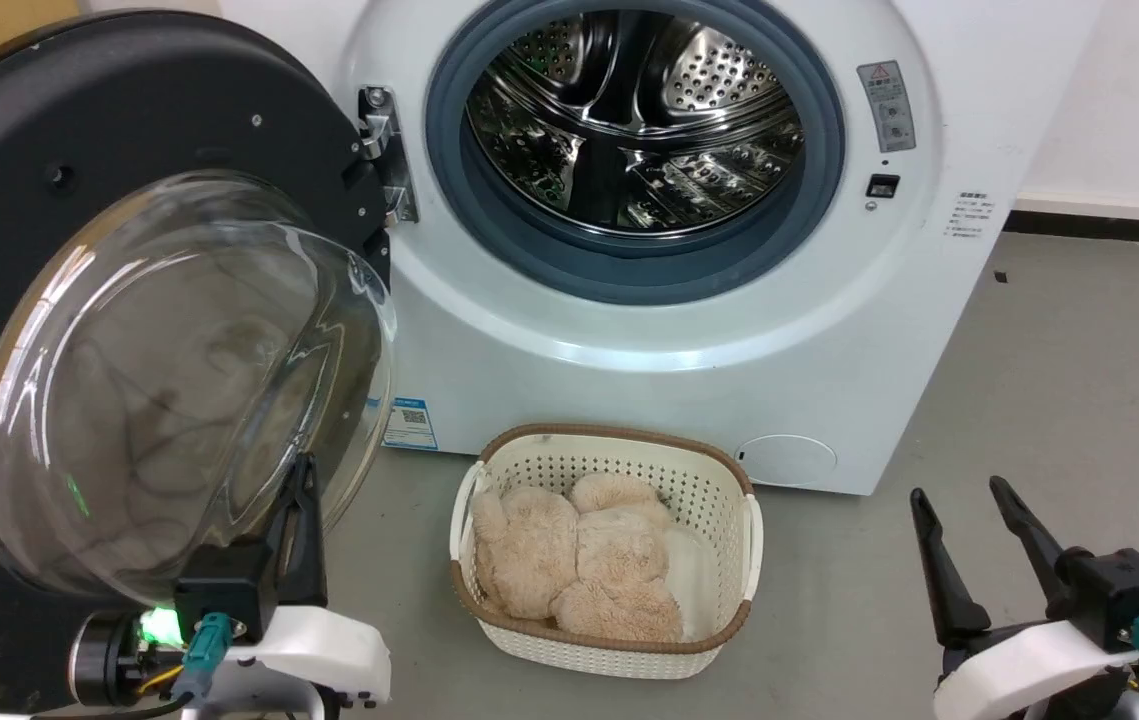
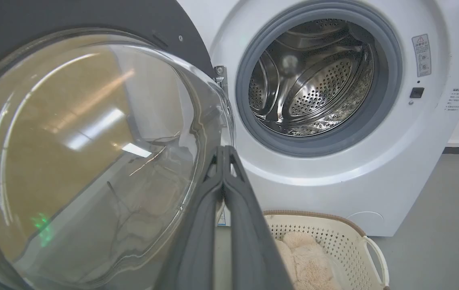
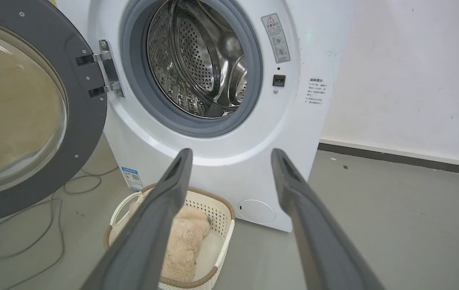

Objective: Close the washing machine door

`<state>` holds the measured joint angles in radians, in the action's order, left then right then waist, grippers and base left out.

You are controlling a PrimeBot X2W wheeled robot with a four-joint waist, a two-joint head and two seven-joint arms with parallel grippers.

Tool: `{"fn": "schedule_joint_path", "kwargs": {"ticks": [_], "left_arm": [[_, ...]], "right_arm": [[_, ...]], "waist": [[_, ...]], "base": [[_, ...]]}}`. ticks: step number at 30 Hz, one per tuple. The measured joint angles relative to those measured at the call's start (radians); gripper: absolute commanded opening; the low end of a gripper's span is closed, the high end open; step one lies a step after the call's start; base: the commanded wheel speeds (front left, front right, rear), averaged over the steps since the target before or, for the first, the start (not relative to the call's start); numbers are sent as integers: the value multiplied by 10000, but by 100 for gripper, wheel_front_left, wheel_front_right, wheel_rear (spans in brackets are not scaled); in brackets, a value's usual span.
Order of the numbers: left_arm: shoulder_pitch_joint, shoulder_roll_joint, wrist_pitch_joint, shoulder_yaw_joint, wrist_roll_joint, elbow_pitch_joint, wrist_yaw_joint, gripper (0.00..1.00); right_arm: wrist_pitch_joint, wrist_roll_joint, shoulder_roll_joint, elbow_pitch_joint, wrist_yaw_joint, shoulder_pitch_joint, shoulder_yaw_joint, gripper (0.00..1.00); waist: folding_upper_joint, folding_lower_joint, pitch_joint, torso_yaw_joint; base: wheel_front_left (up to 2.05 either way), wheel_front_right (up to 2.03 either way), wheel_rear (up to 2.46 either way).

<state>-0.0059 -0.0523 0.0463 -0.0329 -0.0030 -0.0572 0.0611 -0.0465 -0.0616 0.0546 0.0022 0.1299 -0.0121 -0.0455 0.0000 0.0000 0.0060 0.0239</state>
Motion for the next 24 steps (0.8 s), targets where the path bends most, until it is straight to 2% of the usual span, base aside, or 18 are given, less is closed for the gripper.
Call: {"fn": "schedule_joint_path", "kwargs": {"ticks": [14, 24], "left_arm": [[-747, -330, 268, 546, -368, -974, 46, 0], [-1647, -552, 481, 1685, -1035, -1271, -453, 0]], "right_arm": [[-268, -368, 0, -6, 0, -3, -313, 100], [-483, -644, 0, -4, 0, -2, -585, 100]], "waist": [[0, 0, 35, 495], [0, 0, 169, 933]], "base": [[0, 0, 0], [0, 0, 0]]}}
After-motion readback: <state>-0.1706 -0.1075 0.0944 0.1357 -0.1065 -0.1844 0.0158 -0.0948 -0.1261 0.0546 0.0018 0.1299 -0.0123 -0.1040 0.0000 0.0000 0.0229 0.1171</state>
